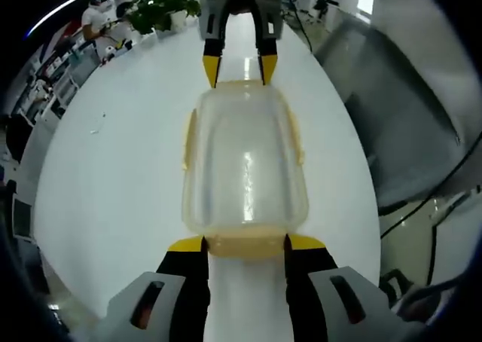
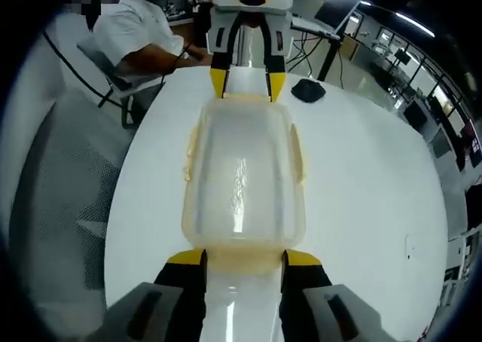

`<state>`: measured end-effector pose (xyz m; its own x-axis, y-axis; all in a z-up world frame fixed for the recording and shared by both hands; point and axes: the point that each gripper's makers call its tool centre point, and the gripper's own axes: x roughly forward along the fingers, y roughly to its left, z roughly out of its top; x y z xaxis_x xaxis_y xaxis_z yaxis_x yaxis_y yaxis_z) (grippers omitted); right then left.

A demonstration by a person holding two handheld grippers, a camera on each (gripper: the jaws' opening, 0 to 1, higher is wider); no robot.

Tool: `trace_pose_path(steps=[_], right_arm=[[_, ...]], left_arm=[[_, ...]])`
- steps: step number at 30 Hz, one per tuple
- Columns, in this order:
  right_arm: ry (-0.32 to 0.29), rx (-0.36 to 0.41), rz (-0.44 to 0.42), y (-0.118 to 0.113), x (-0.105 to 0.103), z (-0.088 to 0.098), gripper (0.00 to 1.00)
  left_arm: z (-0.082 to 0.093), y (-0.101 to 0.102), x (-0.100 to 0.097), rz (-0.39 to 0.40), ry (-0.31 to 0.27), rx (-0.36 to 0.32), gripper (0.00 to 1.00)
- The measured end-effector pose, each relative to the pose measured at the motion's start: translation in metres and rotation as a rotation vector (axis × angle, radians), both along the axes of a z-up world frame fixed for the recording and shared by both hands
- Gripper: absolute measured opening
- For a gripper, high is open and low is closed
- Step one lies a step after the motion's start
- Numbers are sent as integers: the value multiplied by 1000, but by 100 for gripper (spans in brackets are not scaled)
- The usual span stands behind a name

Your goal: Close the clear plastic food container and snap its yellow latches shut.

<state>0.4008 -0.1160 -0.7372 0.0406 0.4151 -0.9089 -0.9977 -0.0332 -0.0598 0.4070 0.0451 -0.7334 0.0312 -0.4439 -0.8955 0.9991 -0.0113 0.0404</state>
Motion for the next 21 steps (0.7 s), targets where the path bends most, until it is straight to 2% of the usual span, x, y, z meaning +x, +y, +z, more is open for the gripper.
trace_pose_path(steps=[10, 21], right_arm=[[16, 22, -13, -25, -7, 24, 36], [5, 15, -28, -63, -9, 35, 36]], left_arm=[[24, -25, -4, -11, -8, 9, 36], [33, -64, -3, -19, -16, 1, 36]])
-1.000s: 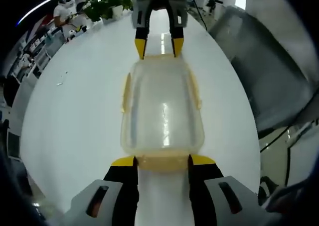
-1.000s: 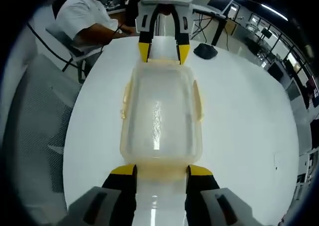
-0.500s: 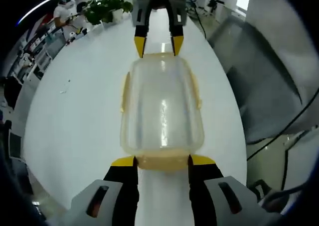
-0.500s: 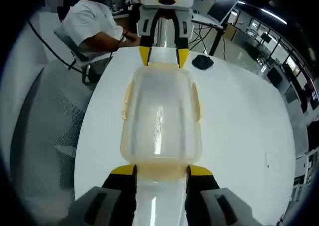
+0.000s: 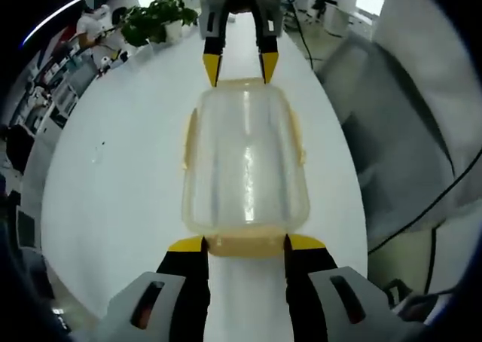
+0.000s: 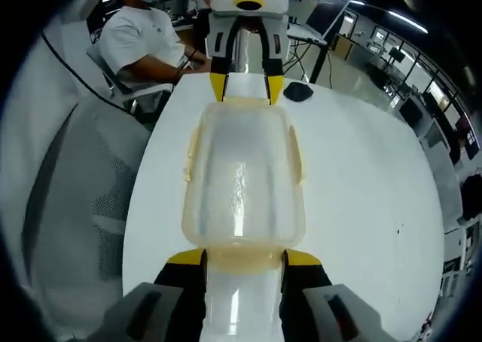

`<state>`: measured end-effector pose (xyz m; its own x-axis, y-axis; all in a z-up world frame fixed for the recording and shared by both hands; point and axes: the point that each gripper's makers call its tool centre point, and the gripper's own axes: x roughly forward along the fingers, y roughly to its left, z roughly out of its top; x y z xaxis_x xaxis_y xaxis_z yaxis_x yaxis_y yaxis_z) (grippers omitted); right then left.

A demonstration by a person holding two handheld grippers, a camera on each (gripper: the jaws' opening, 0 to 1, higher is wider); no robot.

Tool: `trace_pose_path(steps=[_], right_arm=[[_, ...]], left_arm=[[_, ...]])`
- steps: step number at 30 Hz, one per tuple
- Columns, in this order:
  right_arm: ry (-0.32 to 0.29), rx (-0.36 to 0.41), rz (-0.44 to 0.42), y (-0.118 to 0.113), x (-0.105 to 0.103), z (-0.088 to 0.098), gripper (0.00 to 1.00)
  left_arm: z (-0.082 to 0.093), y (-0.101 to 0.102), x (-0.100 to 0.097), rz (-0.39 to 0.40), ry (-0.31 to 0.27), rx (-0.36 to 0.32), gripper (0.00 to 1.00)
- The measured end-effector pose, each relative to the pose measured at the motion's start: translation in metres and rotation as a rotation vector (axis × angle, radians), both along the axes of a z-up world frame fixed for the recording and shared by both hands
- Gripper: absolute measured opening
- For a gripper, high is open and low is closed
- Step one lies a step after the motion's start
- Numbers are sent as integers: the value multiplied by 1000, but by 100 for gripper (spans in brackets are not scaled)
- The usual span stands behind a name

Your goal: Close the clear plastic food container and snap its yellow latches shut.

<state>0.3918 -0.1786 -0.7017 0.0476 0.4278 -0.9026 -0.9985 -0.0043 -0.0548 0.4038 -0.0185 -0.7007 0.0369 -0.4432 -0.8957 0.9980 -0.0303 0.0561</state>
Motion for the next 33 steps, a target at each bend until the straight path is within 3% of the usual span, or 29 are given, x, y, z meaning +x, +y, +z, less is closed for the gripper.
trace_pose_path(steps=[10, 33], right_arm=[[-6, -9, -15, -35, 1, 3, 36], [16, -18, -55, -105, -2, -6, 36]], left_arm=[[2, -34, 4, -8, -4, 1, 36], [-12, -106, 7, -47, 16, 21, 36]])
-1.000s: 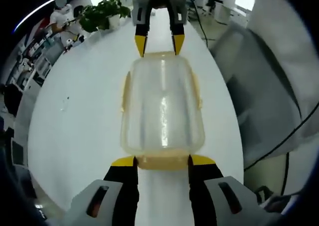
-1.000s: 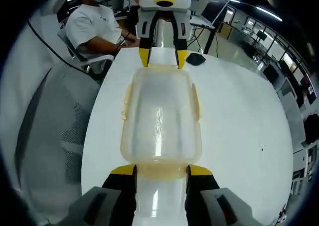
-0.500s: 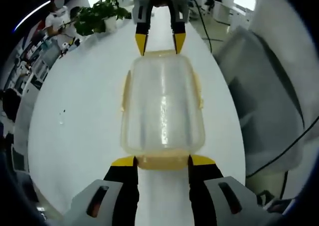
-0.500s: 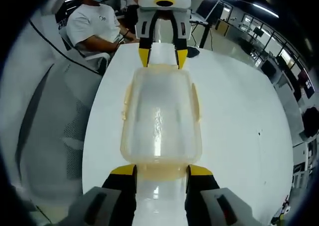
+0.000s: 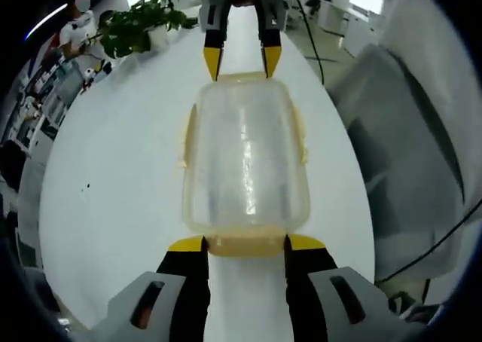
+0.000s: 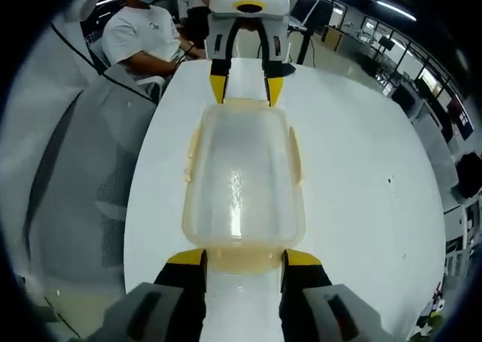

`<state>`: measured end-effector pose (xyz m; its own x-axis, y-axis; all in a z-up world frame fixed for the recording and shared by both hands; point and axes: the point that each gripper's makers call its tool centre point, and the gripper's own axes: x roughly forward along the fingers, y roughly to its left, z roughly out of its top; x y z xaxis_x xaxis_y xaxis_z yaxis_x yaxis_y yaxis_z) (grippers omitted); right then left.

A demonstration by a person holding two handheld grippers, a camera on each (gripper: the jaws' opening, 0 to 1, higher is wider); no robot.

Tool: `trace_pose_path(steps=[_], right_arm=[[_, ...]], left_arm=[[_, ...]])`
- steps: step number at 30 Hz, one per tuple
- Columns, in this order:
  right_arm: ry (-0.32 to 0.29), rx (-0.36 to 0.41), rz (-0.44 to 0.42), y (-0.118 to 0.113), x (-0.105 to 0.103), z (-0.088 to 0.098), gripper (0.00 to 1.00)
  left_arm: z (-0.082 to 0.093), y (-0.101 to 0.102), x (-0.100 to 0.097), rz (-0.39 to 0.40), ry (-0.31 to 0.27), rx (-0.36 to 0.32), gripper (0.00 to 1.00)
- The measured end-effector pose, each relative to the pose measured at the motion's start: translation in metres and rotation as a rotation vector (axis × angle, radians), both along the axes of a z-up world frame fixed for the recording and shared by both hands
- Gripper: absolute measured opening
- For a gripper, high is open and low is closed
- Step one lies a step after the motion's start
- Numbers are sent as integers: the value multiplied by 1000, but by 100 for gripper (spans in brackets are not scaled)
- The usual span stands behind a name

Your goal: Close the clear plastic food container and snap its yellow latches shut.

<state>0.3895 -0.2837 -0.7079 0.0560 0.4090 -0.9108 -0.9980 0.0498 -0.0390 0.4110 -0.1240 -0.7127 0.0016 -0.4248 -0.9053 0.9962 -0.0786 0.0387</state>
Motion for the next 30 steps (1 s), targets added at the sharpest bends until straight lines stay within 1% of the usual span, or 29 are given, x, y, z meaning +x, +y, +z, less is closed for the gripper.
trace_pose_path(steps=[6, 12, 15, 23, 28, 30], right_arm=[[3, -6, -3, -15, -2, -5, 36], [8, -18, -13, -29, -2, -12, 36], [12, -27, -10, -35, -2, -15, 36], [16, -28, -18, -41, -1, -22, 36], [17, -25, -14, -42, -1, -28, 36], [26, -24, -16, -41, -3, -30, 36]], left_arm=[[-5, -15, -1, -6, 7, 6, 36], [-13, -29, 0, -15, 0, 18, 36], [-16, -35, -1, -15, 12, 17, 36], [-23, -42, 2, -22, 15, 33, 36], [-28, -42, 1, -27, 18, 45, 36], [-31, -41, 0, -39, 9, 54, 36]])
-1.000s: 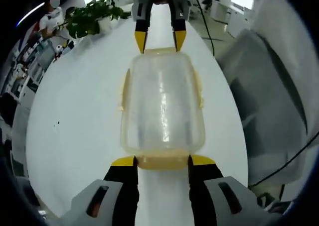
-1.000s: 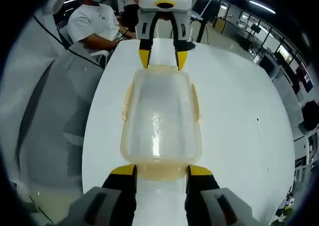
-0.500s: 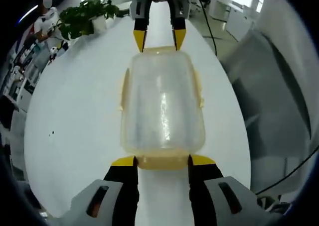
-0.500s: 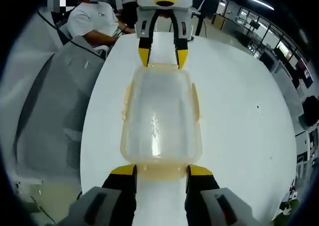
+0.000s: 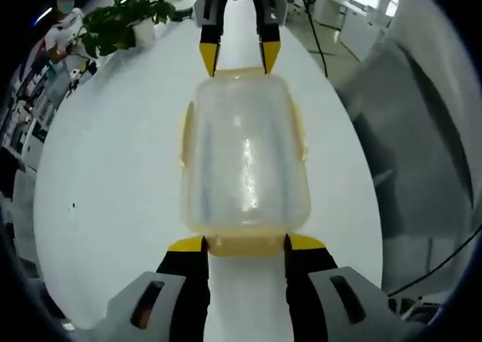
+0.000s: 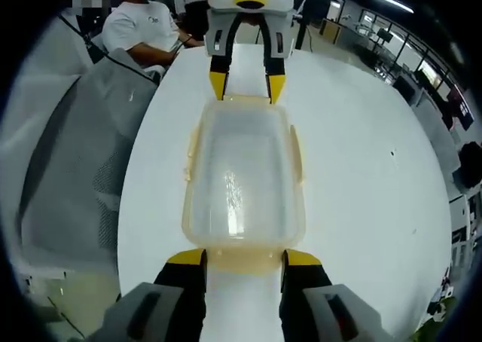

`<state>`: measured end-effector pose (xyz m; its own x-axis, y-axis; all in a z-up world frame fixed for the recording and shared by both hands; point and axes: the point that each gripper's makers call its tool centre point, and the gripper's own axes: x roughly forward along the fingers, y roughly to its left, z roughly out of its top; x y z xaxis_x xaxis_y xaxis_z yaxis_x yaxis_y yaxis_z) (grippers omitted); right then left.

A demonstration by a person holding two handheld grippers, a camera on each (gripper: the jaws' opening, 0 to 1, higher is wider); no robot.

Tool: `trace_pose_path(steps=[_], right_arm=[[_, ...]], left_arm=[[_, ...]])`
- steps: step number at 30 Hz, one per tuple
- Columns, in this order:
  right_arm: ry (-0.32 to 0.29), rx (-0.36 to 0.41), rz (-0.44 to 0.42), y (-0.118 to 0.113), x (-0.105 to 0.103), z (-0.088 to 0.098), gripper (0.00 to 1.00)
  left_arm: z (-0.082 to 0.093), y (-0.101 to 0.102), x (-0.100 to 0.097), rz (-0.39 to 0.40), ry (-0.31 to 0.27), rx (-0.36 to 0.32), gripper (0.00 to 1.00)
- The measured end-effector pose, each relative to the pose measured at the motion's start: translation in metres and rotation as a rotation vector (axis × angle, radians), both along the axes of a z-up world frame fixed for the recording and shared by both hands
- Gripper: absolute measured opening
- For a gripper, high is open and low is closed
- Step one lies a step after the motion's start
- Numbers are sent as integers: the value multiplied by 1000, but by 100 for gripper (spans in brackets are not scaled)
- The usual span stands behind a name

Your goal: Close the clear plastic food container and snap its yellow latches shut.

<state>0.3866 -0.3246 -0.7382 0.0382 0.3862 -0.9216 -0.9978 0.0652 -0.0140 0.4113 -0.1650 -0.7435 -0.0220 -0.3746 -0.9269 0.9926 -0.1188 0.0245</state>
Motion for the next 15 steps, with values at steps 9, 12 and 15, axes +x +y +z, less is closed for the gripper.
trace_pose_path(steps=[9, 12, 15], right_arm=[[-15, -9, 4, -2, 3, -3, 36], [-17, -10, 4, -2, 3, -4, 36], [-19, -13, 8, -2, 4, -4, 37]], left_arm=[[1, 0, 1, 5, -1, -6, 37], [1, 0, 1, 10, -1, -7, 37], [0, 0, 1, 10, -9, -5, 37]])
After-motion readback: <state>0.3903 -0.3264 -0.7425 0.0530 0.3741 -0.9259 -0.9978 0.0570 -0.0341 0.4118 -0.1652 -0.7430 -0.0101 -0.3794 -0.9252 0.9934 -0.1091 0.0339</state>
